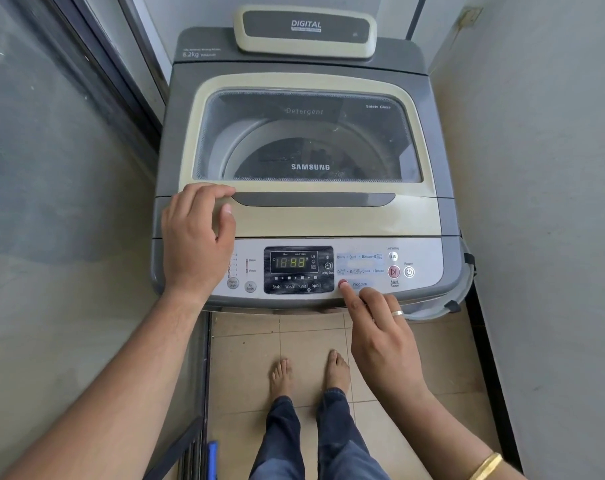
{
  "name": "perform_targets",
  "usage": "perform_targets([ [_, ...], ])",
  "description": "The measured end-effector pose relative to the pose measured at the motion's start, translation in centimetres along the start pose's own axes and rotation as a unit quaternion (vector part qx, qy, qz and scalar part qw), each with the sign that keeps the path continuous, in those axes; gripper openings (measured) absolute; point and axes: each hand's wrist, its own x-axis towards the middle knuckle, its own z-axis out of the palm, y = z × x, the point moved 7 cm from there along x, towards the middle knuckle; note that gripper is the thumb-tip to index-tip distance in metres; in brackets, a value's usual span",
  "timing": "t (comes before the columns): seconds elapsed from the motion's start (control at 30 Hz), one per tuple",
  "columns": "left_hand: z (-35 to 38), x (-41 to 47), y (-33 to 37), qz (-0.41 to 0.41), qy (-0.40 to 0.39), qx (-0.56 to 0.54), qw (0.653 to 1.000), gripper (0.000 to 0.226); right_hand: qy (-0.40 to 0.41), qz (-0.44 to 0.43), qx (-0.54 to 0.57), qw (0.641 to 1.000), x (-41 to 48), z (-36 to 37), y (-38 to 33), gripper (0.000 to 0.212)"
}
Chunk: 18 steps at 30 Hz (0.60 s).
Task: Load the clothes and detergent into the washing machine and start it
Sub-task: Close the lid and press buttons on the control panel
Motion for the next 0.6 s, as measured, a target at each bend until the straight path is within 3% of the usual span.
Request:
perform_targets([
  [0.13, 0.1, 0.0, -0.1, 0.002, -0.002, 0.004, 1.000, 0.025, 0.005, -0.025, 0.047, 0.999, 1.0, 0.3, -2.0, 0.044],
  [0.3, 0.1, 0.0, -0.2, 0.002, -0.002, 0.005, 1.000, 0.027, -0.038, -0.100, 0.101, 0.989, 2.2, 2.2, -7.2, 0.058],
  [0.6, 0.1, 0.2, -0.4, 0.001, 0.000, 0.006, 1.000, 0.031, -0.064, -0.137, 0.026, 0.988, 3.7, 4.2, -12.6, 0.071],
])
